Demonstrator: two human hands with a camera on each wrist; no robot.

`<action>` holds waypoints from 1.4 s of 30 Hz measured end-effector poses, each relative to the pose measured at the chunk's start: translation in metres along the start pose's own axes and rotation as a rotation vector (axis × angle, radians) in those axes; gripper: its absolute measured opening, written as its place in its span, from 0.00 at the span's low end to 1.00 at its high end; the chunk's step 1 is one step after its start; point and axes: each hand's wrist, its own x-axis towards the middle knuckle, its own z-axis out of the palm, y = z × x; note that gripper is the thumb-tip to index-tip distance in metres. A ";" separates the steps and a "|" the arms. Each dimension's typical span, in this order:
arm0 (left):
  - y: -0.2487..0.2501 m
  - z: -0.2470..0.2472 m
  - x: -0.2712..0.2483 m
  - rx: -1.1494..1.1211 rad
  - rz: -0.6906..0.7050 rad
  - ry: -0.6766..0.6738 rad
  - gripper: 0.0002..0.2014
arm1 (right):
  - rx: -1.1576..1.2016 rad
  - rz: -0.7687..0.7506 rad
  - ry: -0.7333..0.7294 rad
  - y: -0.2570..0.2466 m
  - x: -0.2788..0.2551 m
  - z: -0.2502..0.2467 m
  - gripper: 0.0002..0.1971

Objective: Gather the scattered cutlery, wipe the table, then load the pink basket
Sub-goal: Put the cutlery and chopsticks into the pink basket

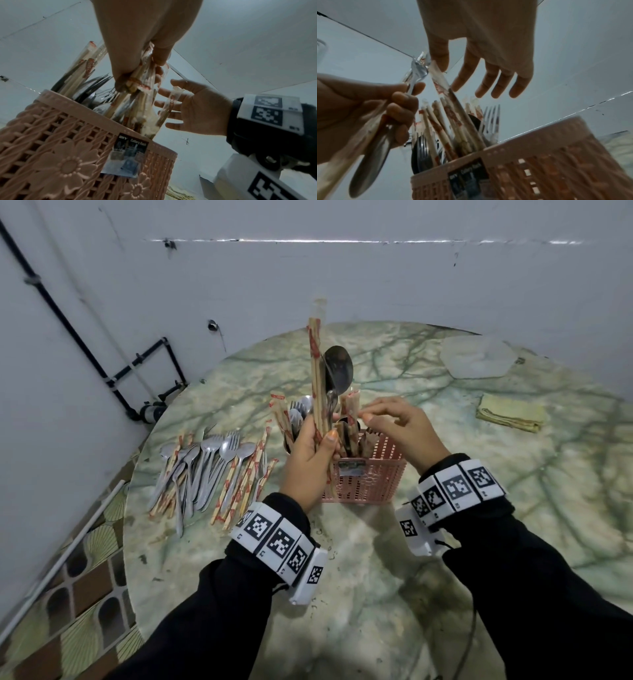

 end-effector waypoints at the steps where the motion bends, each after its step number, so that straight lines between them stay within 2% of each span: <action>1: 0.000 0.000 -0.001 0.009 0.007 -0.001 0.11 | -0.059 0.000 -0.018 -0.001 0.000 0.002 0.03; 3: 0.001 0.001 -0.002 0.013 0.013 -0.002 0.12 | -0.208 -0.004 -0.019 0.000 0.002 0.008 0.05; 7: 0.003 0.002 -0.003 0.000 0.021 -0.003 0.11 | -0.654 0.057 0.073 0.004 0.001 0.021 0.06; 11: 0.001 0.000 -0.002 0.010 0.030 0.010 0.11 | -0.955 0.063 0.077 0.009 -0.003 0.030 0.10; 17: 0.001 0.000 -0.004 -0.035 0.013 -0.029 0.12 | -1.073 0.123 -0.045 0.017 -0.003 0.029 0.19; 18: 0.001 0.001 -0.005 -0.033 0.012 -0.034 0.12 | -1.058 0.135 -0.049 0.016 -0.004 0.025 0.22; 20: 0.003 0.001 -0.007 -0.014 0.019 -0.033 0.13 | -0.935 0.096 0.042 0.010 -0.008 0.016 0.26; 22: 0.005 0.002 -0.008 0.006 0.022 -0.036 0.13 | -0.632 -0.019 0.157 0.001 -0.017 0.007 0.28; 23: 0.005 0.004 -0.007 0.018 0.022 -0.042 0.13 | -0.443 -0.062 0.166 -0.005 -0.022 0.003 0.30; 25: 0.007 0.009 -0.008 0.021 0.024 -0.088 0.15 | -0.146 -0.048 0.064 -0.015 -0.030 -0.001 0.31; 26: 0.008 0.012 -0.007 0.026 0.025 -0.121 0.20 | -0.043 -0.019 -0.031 -0.019 -0.032 -0.001 0.29; 28: 0.008 0.020 -0.008 0.066 0.009 -0.199 0.31 | 0.094 0.023 -0.187 -0.022 -0.033 0.000 0.19; 30: 0.009 0.027 -0.008 0.140 -0.004 -0.277 0.37 | 0.181 0.024 -0.197 -0.021 -0.032 0.000 0.12; 34: 0.015 0.033 -0.007 0.208 0.024 -0.343 0.44 | 0.219 -0.028 -0.110 -0.013 -0.033 -0.005 0.04; 37: 0.017 0.029 -0.008 0.243 0.005 -0.365 0.51 | 0.245 -0.041 -0.007 -0.010 -0.032 -0.012 0.11; 40: 0.008 0.018 -0.012 0.319 0.019 -0.256 0.50 | 0.374 -0.073 0.111 -0.017 -0.023 -0.026 0.13; 42: 0.003 0.008 -0.017 0.275 0.088 -0.143 0.41 | 0.503 -0.053 0.237 -0.020 -0.015 -0.038 0.13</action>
